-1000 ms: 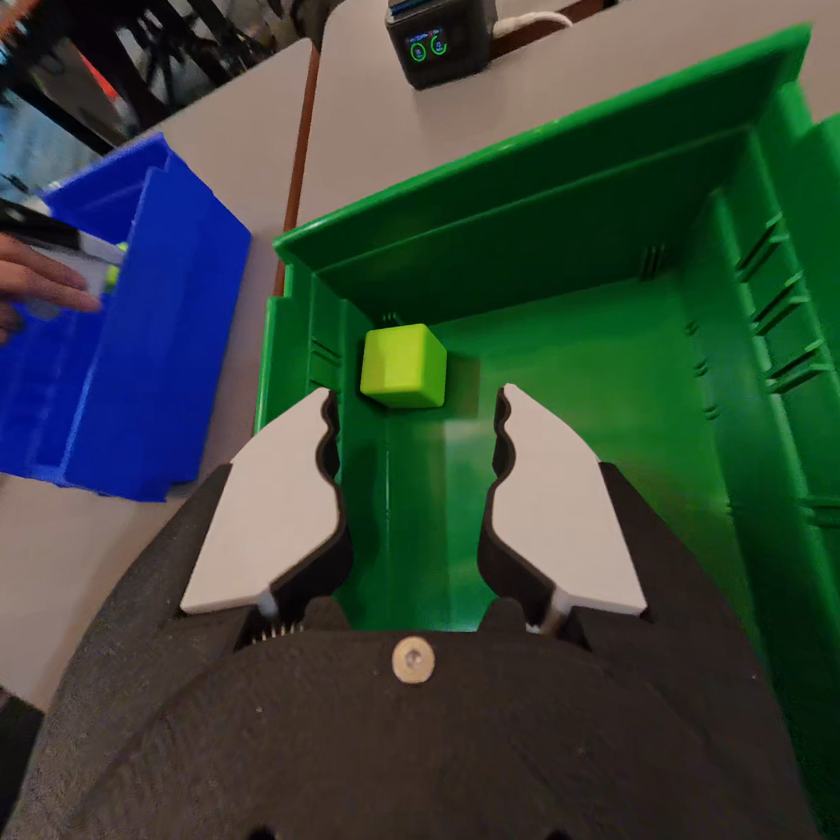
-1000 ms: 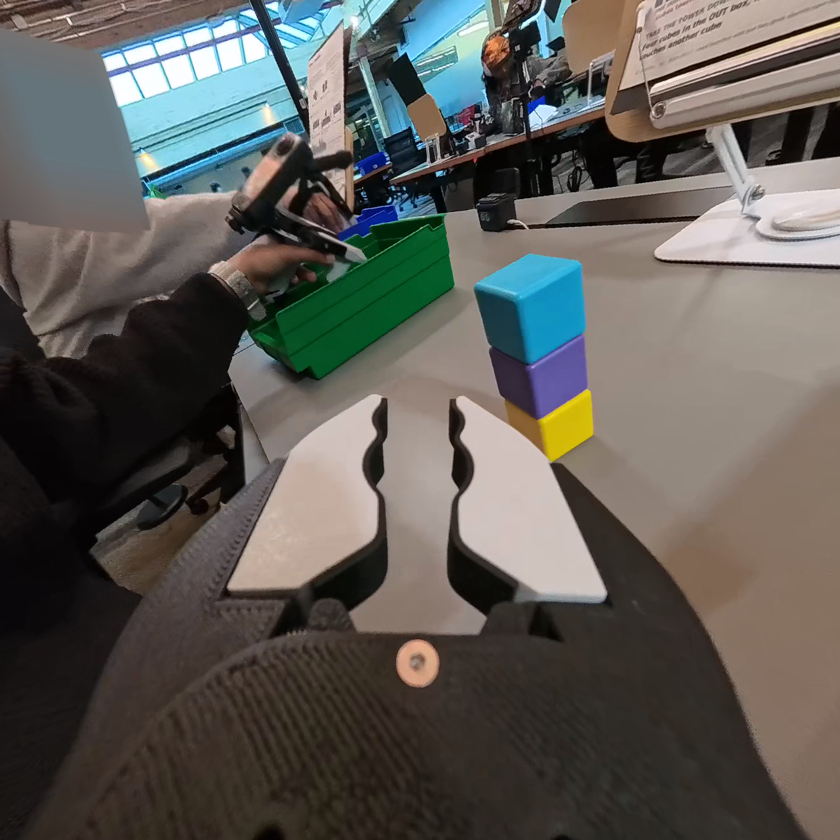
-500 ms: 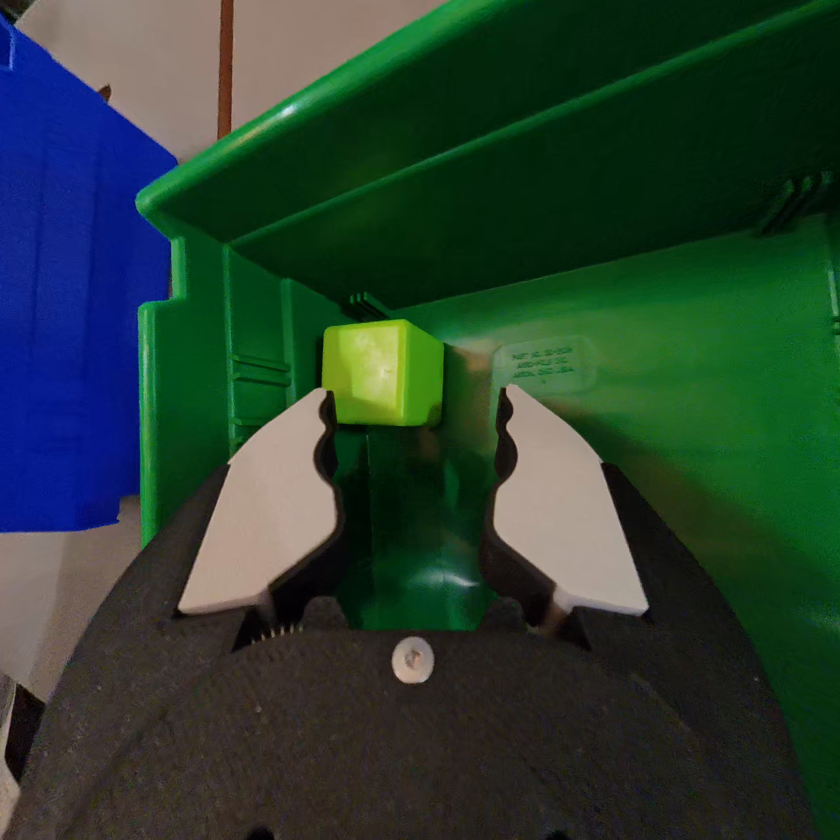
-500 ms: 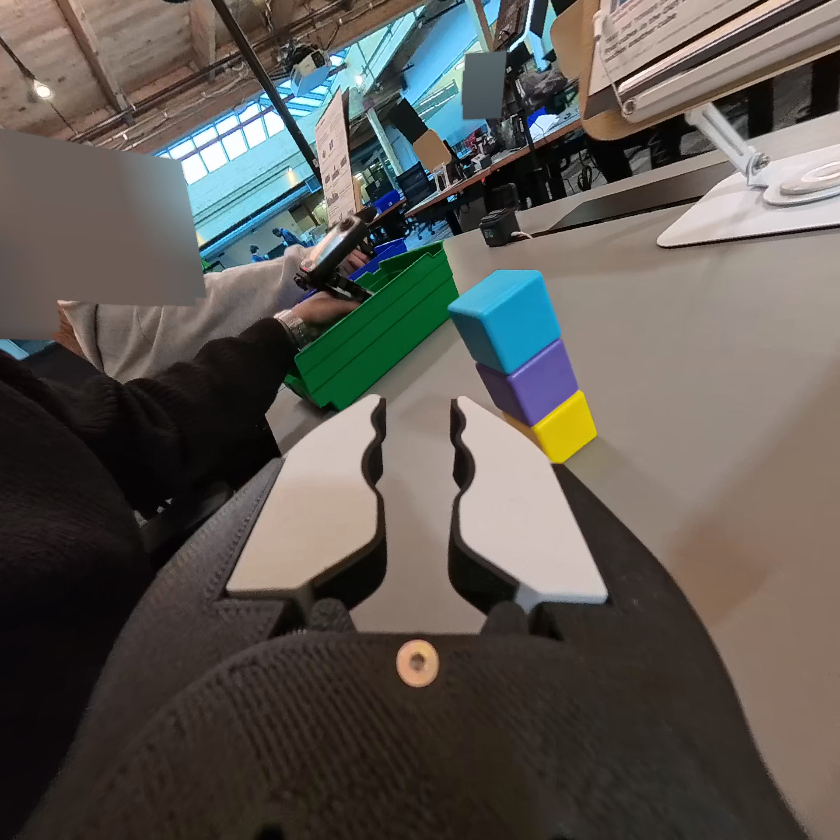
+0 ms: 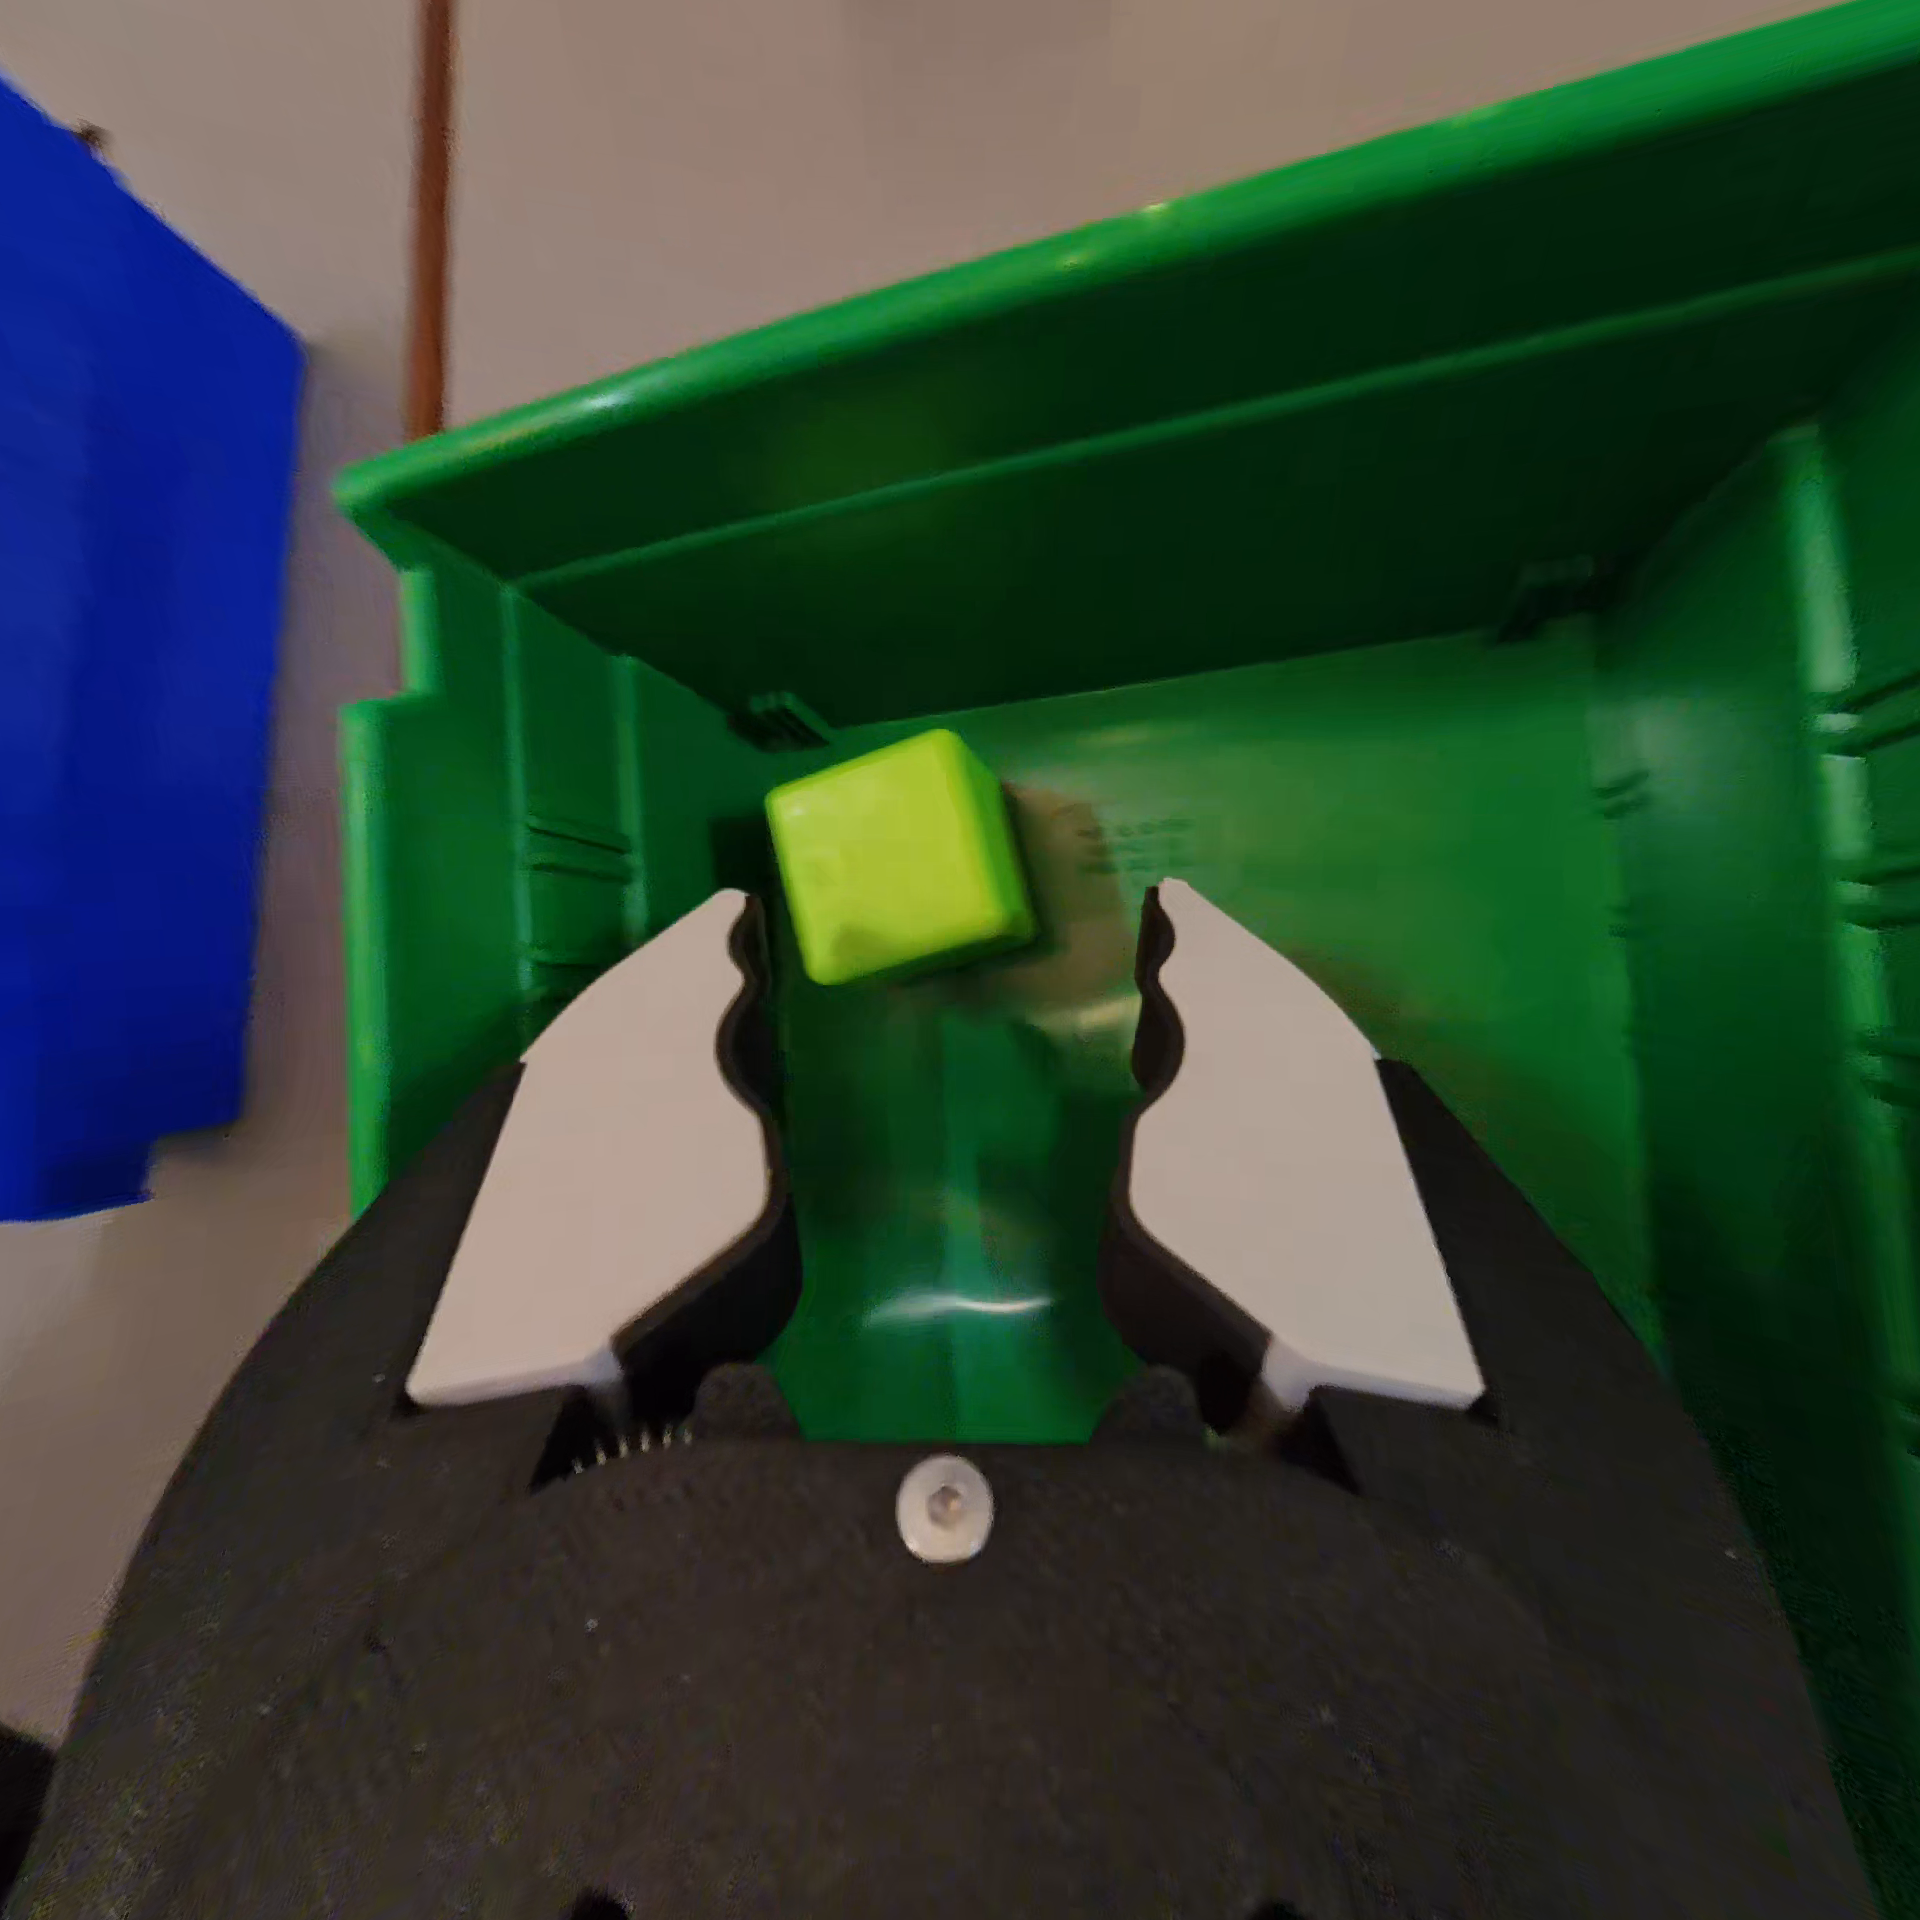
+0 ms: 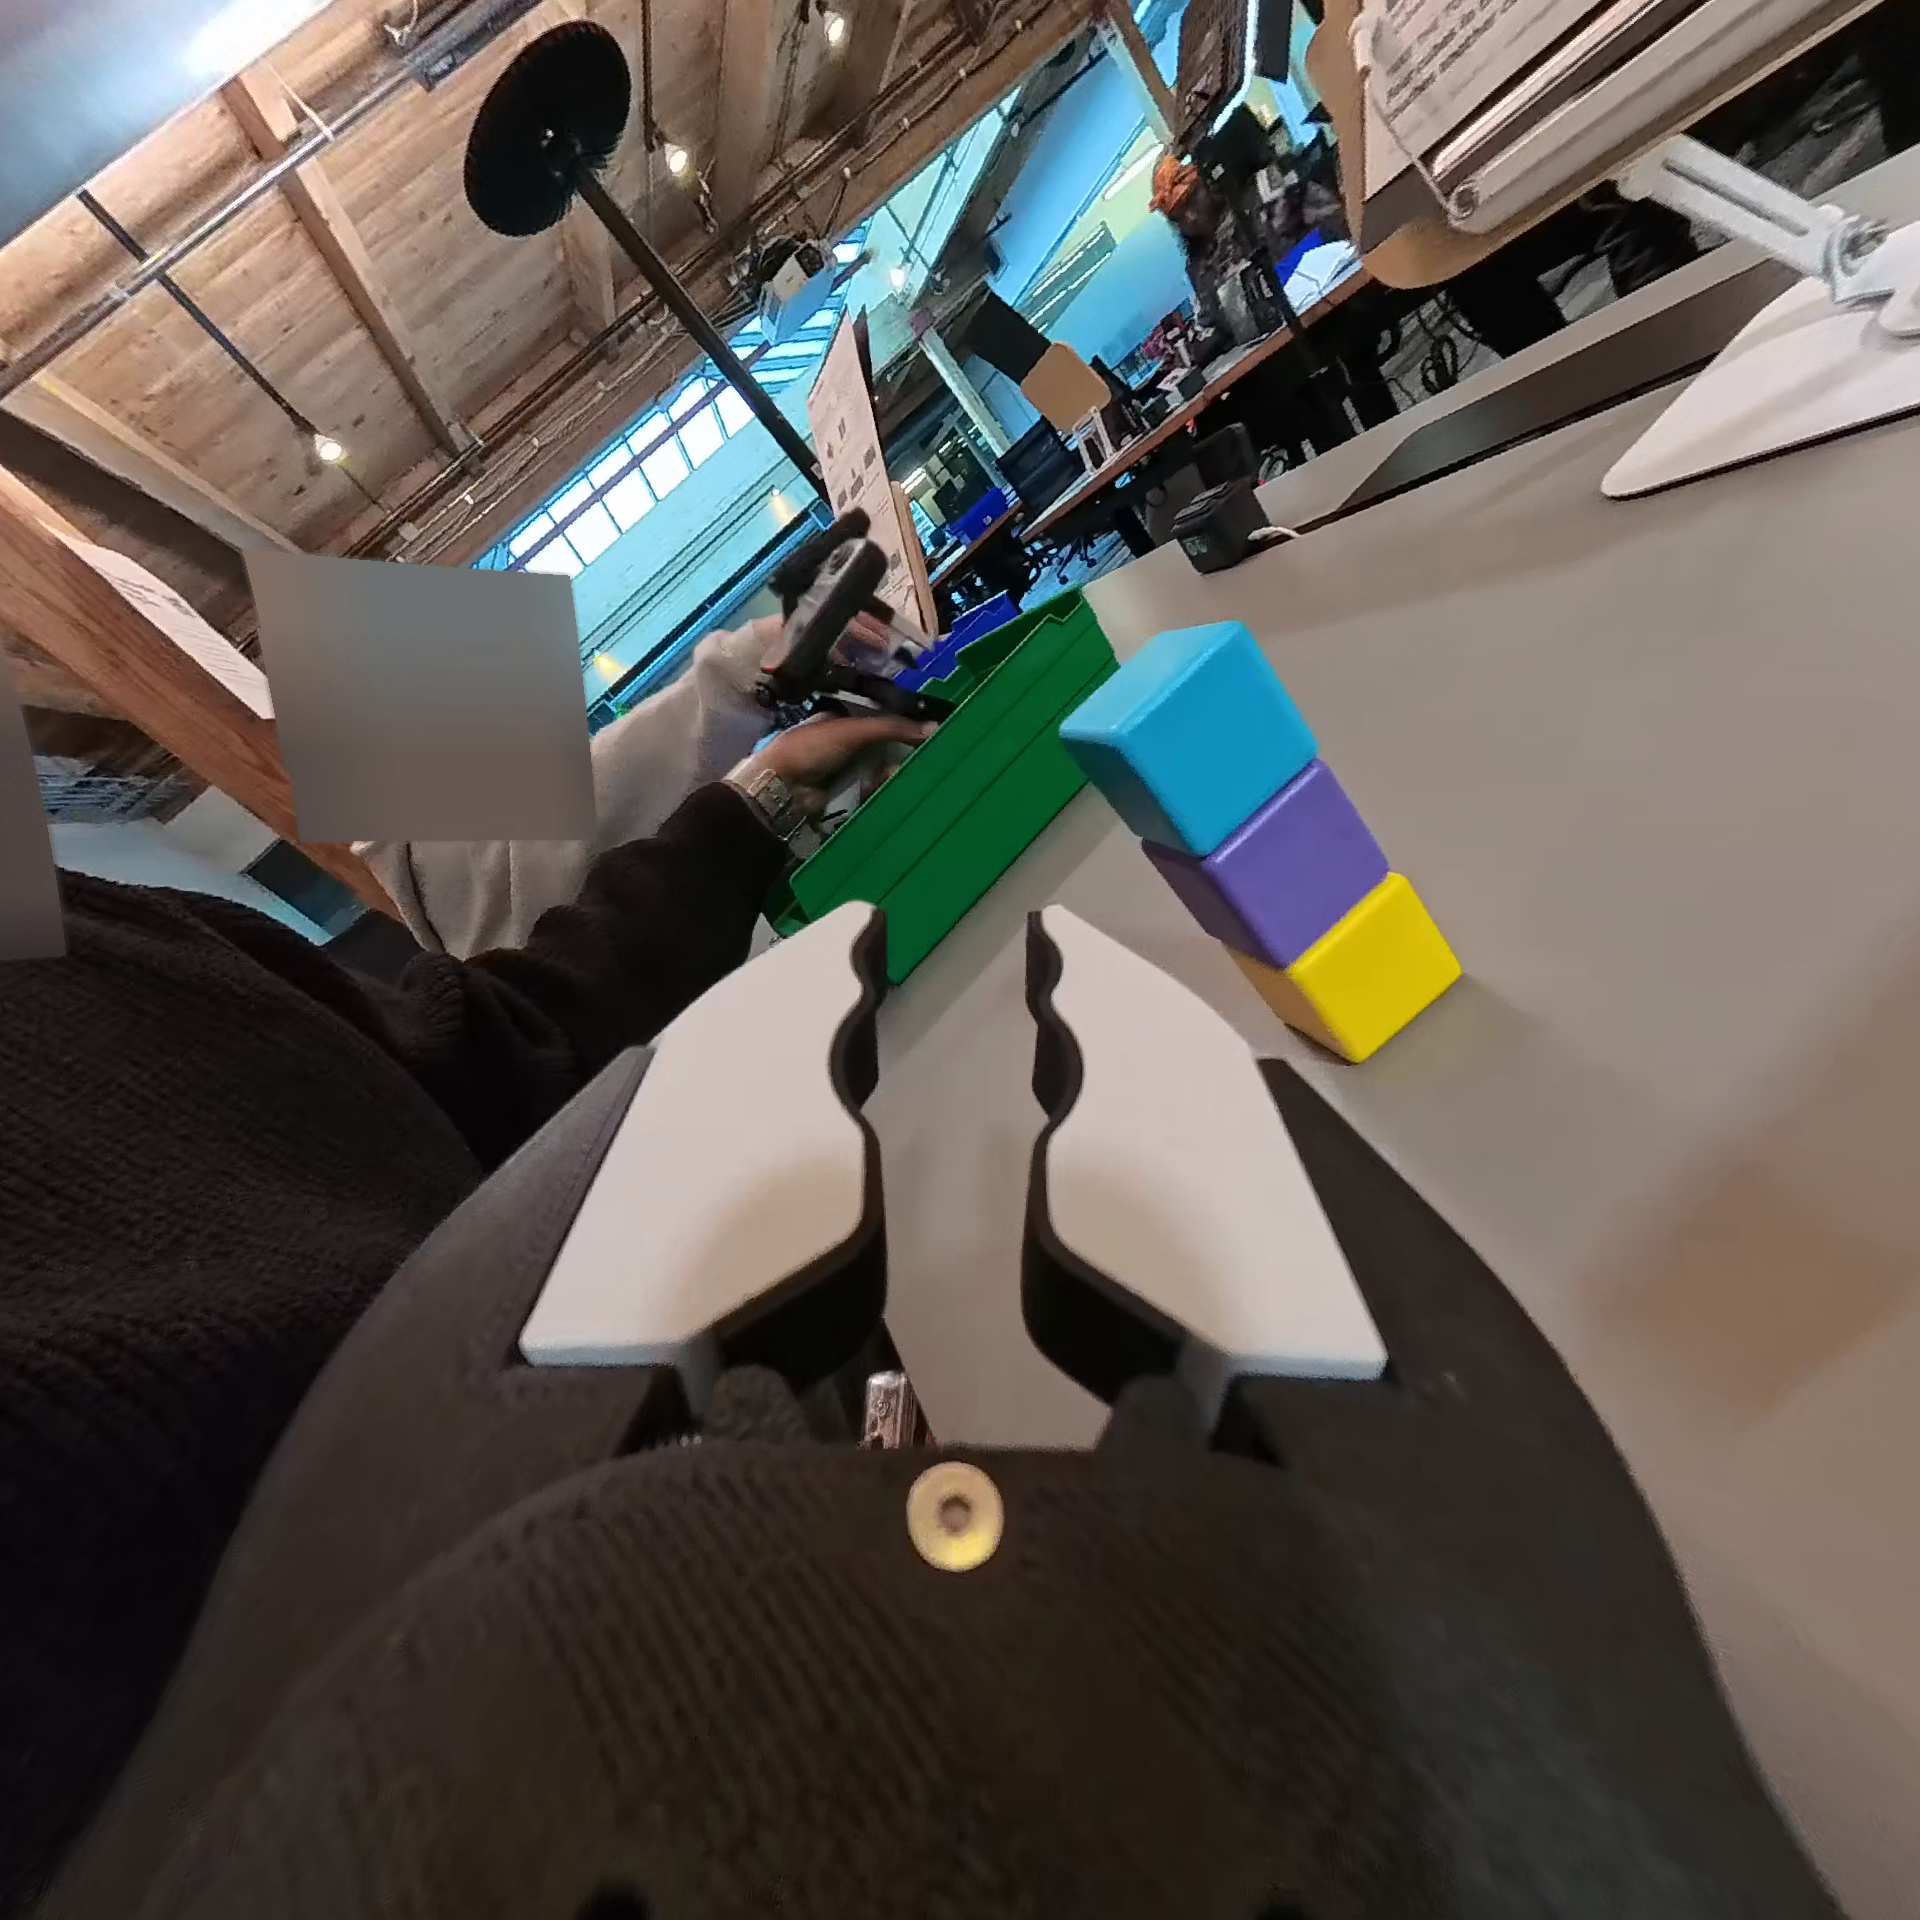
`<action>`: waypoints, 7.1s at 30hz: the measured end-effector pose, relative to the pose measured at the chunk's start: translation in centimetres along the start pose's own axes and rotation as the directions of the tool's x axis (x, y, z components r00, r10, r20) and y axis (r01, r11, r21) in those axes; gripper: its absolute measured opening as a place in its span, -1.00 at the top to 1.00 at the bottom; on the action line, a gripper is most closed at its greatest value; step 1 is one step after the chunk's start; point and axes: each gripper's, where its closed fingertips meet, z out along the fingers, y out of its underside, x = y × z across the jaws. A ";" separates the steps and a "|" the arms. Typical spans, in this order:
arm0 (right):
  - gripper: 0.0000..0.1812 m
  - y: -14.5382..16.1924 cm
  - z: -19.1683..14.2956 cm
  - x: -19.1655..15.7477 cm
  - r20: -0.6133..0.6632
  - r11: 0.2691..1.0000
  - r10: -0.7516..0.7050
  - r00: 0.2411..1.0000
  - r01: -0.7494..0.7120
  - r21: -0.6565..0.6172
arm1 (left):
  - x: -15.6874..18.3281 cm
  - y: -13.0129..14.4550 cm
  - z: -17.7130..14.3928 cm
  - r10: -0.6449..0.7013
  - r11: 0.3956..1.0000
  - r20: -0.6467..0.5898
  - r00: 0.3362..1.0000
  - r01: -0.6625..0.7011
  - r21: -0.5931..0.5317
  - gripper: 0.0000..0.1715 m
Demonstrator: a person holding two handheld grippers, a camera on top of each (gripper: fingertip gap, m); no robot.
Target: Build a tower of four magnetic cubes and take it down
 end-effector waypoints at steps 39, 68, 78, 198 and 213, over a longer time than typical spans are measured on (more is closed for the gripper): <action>0.76 1.2 -2.1 -1.3 -0.085 0.981 -0.194 0.977 0.192 -0.029 | 39.6 -1.9 -30.1 0.884 0.453 -0.465 -0.052 -0.160 0.877 0.37; 0.79 1.9 -4.3 -1.3 -0.178 0.961 -0.276 0.944 0.275 -0.034 | 40.8 -1.5 -25.4 0.773 0.533 -0.563 -0.292 -0.184 0.826 0.36; 0.79 2.4 -3.2 -1.5 -0.145 0.959 -0.284 0.948 0.278 -0.058 | 39.7 -1.7 -25.7 0.787 0.548 -0.572 -0.231 -0.165 0.820 0.35; 0.75 2.9 2.3 5.2 -0.266 0.932 -0.341 0.902 0.286 -0.224 | 43.3 7.3 -17.9 0.602 0.793 -0.775 0.193 -0.258 0.552 0.62; 0.75 3.3 2.2 5.8 -0.285 0.922 -0.357 0.890 0.286 -0.262 | 42.3 4.7 -17.8 0.563 0.824 -0.775 0.289 -0.125 0.552 0.26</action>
